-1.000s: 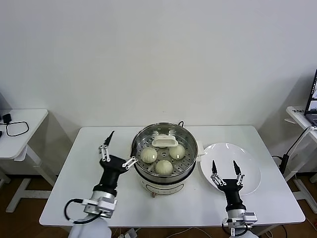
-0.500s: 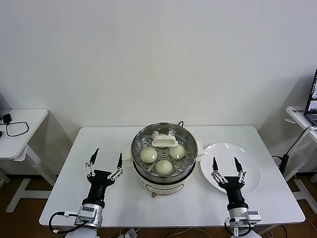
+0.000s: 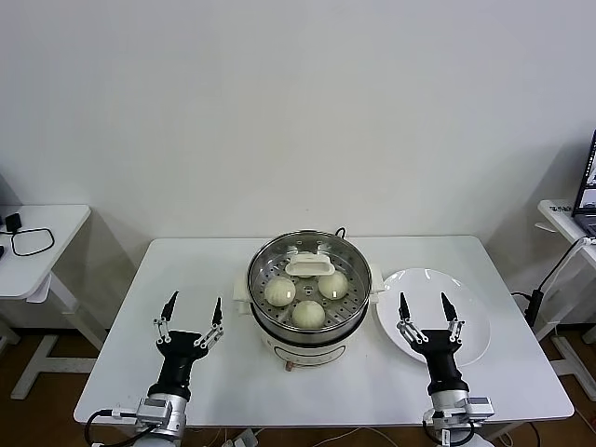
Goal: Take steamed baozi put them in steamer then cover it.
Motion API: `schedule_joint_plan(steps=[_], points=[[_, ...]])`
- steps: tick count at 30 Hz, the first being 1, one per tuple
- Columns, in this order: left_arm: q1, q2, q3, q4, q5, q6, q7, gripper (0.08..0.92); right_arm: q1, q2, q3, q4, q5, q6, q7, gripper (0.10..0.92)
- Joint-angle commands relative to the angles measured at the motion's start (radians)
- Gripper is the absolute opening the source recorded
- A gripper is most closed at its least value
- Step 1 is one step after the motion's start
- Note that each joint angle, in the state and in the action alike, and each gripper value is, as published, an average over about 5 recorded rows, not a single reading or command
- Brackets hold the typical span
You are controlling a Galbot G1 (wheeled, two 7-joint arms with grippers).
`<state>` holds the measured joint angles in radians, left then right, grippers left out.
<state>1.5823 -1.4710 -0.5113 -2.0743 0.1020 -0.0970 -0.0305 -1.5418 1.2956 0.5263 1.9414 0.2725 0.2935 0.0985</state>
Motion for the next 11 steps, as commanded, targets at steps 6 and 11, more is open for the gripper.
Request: schedule_joint_plan(steps=[6,11], points=[[0.013,-0.016,-0.014,0.021,-0.028,-0.031,0.009,0.823,-0.013,-0.001,0.008,0.028,-0.008,-0.019,0.006,0.823],[0.019,-0.016,-0.017,0.012,-0.027,-0.029,0.008,0.823,-0.013,-0.001,0.01,0.035,-0.008,-0.023,0.006,0.823]])
